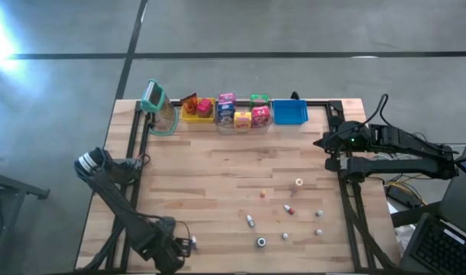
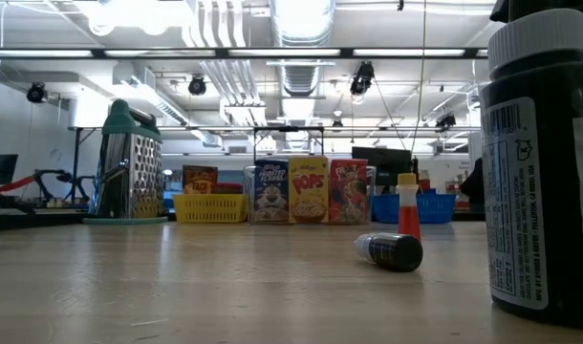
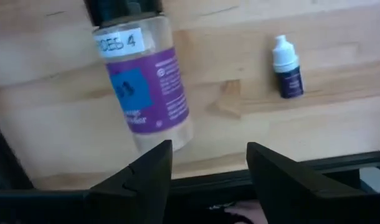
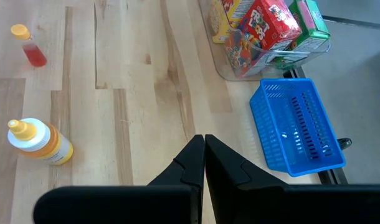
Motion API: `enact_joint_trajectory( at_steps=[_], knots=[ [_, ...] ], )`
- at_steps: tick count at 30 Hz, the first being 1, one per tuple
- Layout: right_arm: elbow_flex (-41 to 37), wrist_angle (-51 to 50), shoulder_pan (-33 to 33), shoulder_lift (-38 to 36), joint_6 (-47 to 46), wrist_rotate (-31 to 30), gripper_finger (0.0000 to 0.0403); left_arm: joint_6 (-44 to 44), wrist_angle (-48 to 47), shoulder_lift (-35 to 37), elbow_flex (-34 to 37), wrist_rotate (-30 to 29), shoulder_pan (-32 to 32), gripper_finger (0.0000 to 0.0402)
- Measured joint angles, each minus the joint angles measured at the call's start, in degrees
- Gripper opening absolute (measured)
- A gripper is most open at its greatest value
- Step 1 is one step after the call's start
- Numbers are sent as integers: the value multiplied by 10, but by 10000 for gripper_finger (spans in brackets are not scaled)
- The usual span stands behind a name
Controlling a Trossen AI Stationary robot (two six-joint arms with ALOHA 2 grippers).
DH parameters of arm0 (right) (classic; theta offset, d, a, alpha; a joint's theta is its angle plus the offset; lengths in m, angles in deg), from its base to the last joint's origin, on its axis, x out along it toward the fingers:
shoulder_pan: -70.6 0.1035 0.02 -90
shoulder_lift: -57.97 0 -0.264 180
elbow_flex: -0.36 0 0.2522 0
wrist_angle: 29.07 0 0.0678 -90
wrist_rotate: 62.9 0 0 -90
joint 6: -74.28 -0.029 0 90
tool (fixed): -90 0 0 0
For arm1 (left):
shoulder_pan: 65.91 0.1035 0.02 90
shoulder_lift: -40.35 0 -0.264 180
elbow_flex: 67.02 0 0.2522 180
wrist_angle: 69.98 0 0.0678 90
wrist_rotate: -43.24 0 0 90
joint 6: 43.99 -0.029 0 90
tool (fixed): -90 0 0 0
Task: Pick & Place Kitchen Items
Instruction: Put the violet seasoning bottle into the yellow bin
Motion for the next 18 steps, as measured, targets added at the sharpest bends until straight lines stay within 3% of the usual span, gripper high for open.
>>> enact_joint_trajectory(
  at_steps=[7, 18],
  knots=[
    [0, 0, 0, 0, 0, 0, 8, 9, -37, -3, 15, 140, -10, 221],
    [0, 0, 0, 0, 0, 0, 8, 9, -40, -3, 32, 81, -10, 296]
  ],
)
